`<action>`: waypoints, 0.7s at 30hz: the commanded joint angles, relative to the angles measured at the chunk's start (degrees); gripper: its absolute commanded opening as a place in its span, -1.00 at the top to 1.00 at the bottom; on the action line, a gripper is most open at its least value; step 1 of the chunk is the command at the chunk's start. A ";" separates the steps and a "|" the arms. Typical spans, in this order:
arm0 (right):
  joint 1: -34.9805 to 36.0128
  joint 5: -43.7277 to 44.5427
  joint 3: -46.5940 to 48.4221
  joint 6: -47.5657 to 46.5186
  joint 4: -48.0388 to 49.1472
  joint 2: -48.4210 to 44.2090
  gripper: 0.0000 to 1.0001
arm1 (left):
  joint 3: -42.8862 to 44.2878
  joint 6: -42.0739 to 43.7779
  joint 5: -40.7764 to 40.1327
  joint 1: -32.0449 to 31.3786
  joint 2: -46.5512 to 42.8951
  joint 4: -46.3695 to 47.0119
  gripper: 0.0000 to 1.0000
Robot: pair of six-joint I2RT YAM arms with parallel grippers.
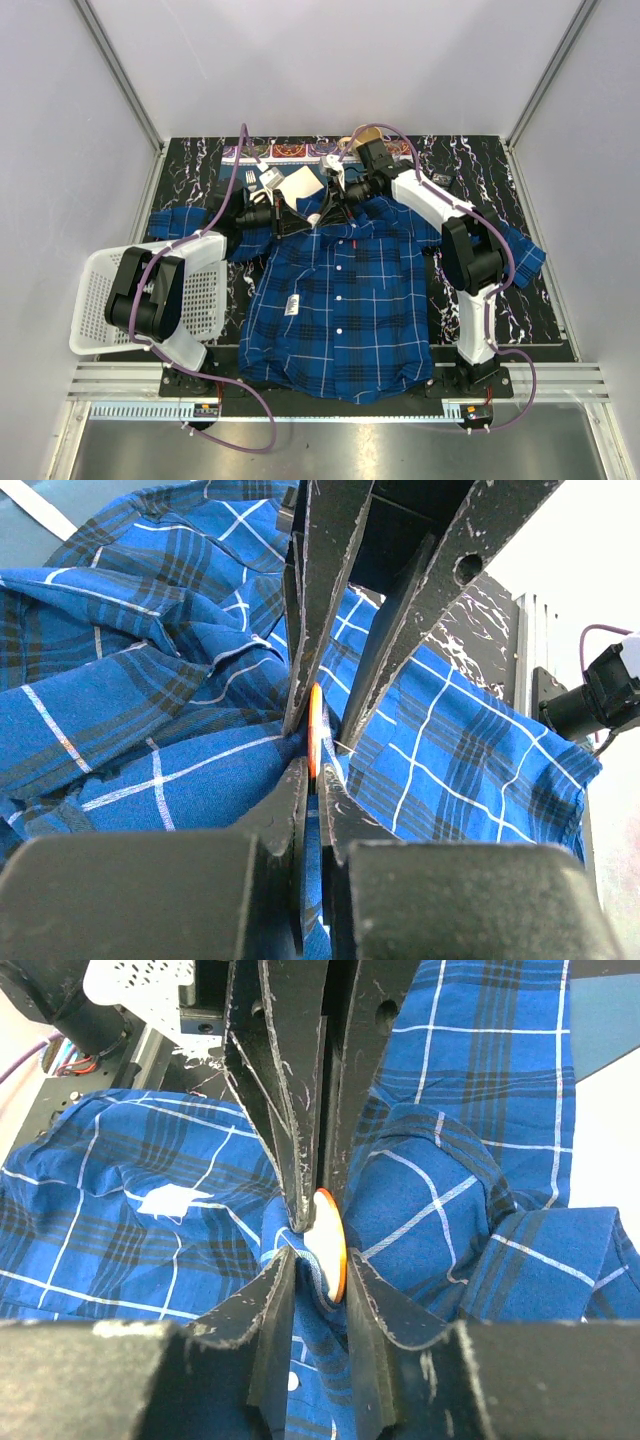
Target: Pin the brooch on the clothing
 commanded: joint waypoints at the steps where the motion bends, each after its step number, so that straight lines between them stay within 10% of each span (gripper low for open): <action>1: 0.83 4.85 -2.10 5.75 10.69 -3.99 0.39 | 1.69 -0.46 1.24 -0.27 -0.07 3.29 1.00; 21: 0.83 14.34 -8.70 22.73 29.54 -7.07 0.58 | 0.46 -1.69 0.27 -0.27 -0.69 3.29 1.00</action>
